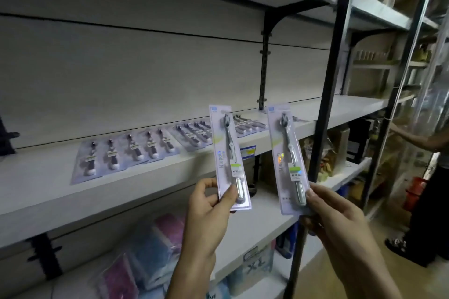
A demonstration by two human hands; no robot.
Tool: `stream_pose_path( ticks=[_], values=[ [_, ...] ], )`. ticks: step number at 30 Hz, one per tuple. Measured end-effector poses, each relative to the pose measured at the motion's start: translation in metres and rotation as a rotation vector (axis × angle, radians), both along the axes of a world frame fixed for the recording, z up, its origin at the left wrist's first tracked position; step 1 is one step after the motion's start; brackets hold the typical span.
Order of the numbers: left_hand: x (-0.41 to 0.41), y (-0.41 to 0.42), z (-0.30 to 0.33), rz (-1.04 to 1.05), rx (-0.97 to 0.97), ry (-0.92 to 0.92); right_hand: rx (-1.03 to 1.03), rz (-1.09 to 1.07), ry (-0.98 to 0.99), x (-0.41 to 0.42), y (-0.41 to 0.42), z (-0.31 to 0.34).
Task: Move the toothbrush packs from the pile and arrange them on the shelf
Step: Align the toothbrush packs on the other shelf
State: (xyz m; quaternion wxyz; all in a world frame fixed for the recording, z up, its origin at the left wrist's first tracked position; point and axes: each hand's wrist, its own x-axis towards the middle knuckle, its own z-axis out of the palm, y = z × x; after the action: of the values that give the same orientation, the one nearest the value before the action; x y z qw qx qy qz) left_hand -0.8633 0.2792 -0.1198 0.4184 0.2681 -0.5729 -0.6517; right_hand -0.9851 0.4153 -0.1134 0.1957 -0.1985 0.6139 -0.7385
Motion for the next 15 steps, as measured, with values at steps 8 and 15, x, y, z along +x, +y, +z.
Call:
stream_pose_path(
  ticks=[8,15],
  values=[
    [-0.125,0.034,0.014,0.08,0.013,0.015,-0.001,0.011,-0.008,-0.139,0.023,0.01],
    [-0.2,0.036,0.013,0.138,0.034,0.007,0.01,0.01,0.003,-0.219,0.013,0.004]
  ],
)
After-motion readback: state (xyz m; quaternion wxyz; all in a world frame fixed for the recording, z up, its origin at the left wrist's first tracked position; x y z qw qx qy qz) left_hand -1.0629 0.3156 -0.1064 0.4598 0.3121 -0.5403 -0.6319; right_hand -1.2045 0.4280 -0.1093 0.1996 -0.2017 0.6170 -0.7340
